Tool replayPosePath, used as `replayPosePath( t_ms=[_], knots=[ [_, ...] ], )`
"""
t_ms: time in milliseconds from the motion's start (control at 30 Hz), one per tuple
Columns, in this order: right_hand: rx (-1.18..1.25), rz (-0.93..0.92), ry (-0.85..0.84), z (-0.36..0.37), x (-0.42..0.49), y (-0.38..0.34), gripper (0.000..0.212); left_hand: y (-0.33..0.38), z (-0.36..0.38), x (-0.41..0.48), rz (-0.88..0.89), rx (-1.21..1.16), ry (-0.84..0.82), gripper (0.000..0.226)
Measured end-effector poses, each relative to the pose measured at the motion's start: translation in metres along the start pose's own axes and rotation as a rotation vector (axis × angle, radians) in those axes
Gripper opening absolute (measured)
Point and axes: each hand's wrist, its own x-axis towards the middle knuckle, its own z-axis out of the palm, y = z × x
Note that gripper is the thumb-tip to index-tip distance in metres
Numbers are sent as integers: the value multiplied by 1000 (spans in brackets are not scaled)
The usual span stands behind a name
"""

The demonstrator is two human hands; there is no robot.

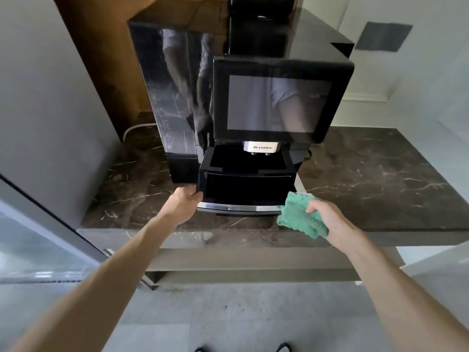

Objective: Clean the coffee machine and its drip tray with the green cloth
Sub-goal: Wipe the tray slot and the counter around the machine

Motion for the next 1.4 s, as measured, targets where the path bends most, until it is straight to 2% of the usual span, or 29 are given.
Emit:
replayPosePath(
  t_ms=[133, 267, 400, 467, 533, 567, 633, 800, 933, 1067, 1233, 1400],
  knots=[
    [-18, 13, -21, -4, 20, 27, 75, -9, 3, -9, 59, -52, -22, 28],
    [-11, -9, -11, -1, 16, 27, 87, -14, 12, -5, 72, -81, 20, 27],
    [-66, -11, 4, 1, 24, 18, 70, -13, 14, 3, -38, -132, -5, 29],
    [-31, 30, -7, 5, 14, 2, 47, -11, 11, 10, -143, -270, -13, 33],
    [19, 82, -32, 3, 18, -1, 29, -11, 10, 14, -256, -461, -37, 20],
    [35, 105, -35, 3, 21, 2, 29, -11, 11, 15, -300, -534, -47, 14],
    [55, 135, -44, 6, 26, 7, 29, -14, 11, 16, -351, -582, -45, 22],
    [5, 140, -78, 13, 30, 13, 22, -9, 9, 15, -365, -577, -28, 23],
    [-94, 144, -115, 9, 32, 17, 34, -14, 7, 8, -354, -539, -52, 25],
    [-193, 134, -140, 5, 30, 29, 57, -19, 6, 1, -318, -491, -80, 19],
    [-177, 74, -152, 2, 14, 28, 42, -14, 7, -7, -305, -383, -33, 18],
    [-86, 54, -158, 3, 9, 24, 40, -3, 12, -21, -271, -303, -6, 25]
  ],
)
